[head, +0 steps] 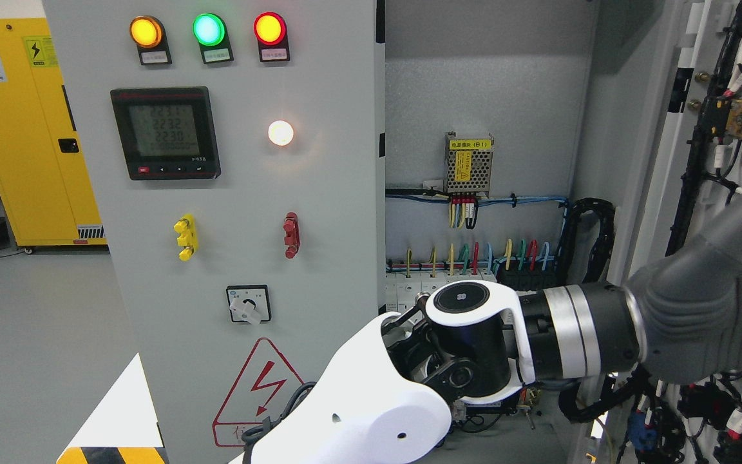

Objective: Open door with both hands
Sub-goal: 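Withdraw the left hand down away from the cabinet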

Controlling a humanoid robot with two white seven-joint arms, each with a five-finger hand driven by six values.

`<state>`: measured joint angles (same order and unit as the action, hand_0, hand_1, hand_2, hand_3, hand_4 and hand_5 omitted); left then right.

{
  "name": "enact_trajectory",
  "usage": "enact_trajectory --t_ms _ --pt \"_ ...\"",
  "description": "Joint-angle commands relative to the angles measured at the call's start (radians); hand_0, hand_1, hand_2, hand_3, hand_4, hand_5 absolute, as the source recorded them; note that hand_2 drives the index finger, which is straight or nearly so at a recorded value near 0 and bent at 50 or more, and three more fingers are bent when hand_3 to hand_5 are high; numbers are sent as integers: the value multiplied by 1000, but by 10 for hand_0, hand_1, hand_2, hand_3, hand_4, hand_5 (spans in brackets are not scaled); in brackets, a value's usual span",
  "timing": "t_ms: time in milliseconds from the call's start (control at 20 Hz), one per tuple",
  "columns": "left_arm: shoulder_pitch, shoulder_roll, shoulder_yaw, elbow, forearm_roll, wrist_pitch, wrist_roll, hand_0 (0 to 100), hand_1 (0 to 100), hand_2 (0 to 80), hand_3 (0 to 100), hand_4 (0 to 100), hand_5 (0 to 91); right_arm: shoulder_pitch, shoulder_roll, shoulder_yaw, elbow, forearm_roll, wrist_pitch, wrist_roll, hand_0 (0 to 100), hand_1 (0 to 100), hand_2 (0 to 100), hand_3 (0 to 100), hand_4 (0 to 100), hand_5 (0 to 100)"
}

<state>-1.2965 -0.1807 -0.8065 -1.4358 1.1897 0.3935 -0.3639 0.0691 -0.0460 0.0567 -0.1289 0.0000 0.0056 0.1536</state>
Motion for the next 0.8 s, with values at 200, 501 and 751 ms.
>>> enact_trajectory --t_ms 200,501,751 --pt "8 1 33 14 -2 25 3 0 0 0 0 0 0 0 0 0 0 -32 1 0 202 122 0 0 0 0" --pt "55 33 226 -8 -24 139 0 0 0 0 0 0 0 0 0 -1 0 -32 1 0 202 122 0 0 0 0" --pt "193 144 251 -139 -32 140 3 0 0 0 0 0 0 0 0 -1 0 -32 1 0 202 123 0 0 0 0"
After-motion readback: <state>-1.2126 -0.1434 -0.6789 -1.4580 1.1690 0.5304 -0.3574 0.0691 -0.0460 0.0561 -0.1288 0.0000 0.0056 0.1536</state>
